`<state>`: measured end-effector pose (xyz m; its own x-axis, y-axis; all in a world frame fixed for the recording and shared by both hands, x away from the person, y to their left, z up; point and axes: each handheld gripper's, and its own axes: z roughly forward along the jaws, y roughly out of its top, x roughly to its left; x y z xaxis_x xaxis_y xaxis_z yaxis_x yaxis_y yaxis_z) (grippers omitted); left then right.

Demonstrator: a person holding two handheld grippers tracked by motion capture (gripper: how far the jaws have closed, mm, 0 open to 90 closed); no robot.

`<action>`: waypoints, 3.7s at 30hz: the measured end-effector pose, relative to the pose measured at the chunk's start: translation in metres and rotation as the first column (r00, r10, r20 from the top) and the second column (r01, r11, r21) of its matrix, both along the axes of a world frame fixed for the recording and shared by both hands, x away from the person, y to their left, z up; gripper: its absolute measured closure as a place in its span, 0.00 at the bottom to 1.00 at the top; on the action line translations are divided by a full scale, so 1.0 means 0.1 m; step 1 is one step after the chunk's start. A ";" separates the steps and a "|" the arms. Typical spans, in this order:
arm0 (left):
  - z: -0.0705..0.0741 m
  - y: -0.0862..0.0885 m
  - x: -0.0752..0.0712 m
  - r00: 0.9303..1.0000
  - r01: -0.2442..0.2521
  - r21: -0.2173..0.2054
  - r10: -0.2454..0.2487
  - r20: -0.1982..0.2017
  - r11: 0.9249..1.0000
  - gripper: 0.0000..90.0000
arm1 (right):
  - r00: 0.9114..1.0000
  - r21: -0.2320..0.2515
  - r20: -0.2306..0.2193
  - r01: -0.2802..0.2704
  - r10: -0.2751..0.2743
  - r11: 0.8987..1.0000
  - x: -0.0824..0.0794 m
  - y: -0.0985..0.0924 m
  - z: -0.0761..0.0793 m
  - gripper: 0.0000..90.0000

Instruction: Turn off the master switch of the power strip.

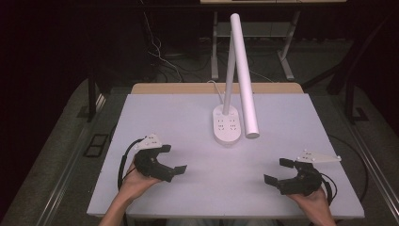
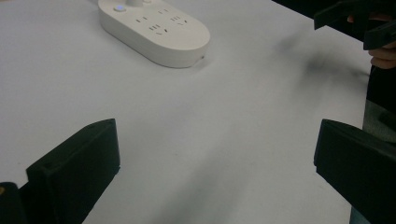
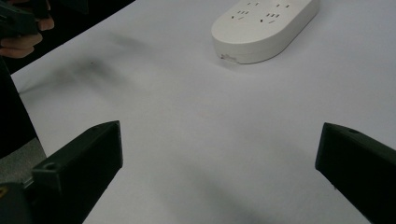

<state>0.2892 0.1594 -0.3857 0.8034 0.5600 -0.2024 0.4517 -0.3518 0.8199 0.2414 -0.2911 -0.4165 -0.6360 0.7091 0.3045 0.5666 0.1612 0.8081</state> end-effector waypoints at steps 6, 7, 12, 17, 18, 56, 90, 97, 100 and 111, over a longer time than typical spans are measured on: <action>0.08 -0.04 0.08 1.000 0.013 0.017 -0.013 0.000 1.000 0.00 | 1.000 0.001 -0.006 0.004 -0.004 1.000 0.00 -0.01 0.00 0.00; 0.09 -0.05 0.10 1.000 0.017 0.020 -0.017 0.001 1.000 0.00 | 1.000 0.001 -0.008 0.005 -0.005 1.000 0.00 0.00 0.00 0.00; 0.13 -0.07 0.17 1.000 0.023 0.018 -0.023 -0.001 1.000 0.00 | 1.000 0.000 -0.006 0.004 -0.004 1.000 -0.01 -0.01 0.00 0.00; 0.17 -0.10 0.24 1.000 0.026 0.025 -0.026 -0.004 0.999 0.00 | 1.000 0.006 -0.013 0.008 -0.007 1.000 0.00 -0.02 0.01 0.00; 0.18 -0.10 0.26 1.000 0.028 0.025 -0.028 -0.001 0.999 0.00 | 1.000 0.006 -0.013 0.008 -0.007 1.000 0.00 -0.02 0.01 0.00; 0.43 -0.35 0.80 0.998 0.057 0.093 -0.059 0.009 0.994 0.00 | 1.000 -0.002 -0.009 0.011 -0.011 1.000 -0.01 -0.03 0.00 0.00; 0.38 -0.69 1.38 0.998 0.064 0.140 -0.062 -0.023 0.988 0.00 | 1.000 -0.004 -0.026 0.015 -0.015 1.000 0.00 -0.04 0.00 0.00; 0.37 -0.73 1.50 0.999 0.042 0.143 -0.039 -0.028 0.989 0.01 | 1.000 -0.005 -0.025 0.012 -0.012 1.000 -0.01 -0.04 0.00 0.00; 0.37 -0.76 1.55 0.999 0.032 0.134 -0.029 -0.026 0.990 0.01 | 1.000 -0.007 -0.020 0.008 -0.008 1.000 -0.01 -0.04 0.00 0.00; 0.35 -0.87 1.70 1.000 0.003 0.135 0.001 -0.027 0.991 0.03 | 1.000 -0.017 -0.015 0.003 -0.003 1.000 -0.01 -0.03 -0.01 0.00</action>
<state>0.4593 0.0725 -0.3503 0.7992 0.5829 -0.1464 0.4725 -0.4589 0.7524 0.2409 -0.2938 -0.4170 -0.6293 0.7164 0.3014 0.5790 0.1734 0.7967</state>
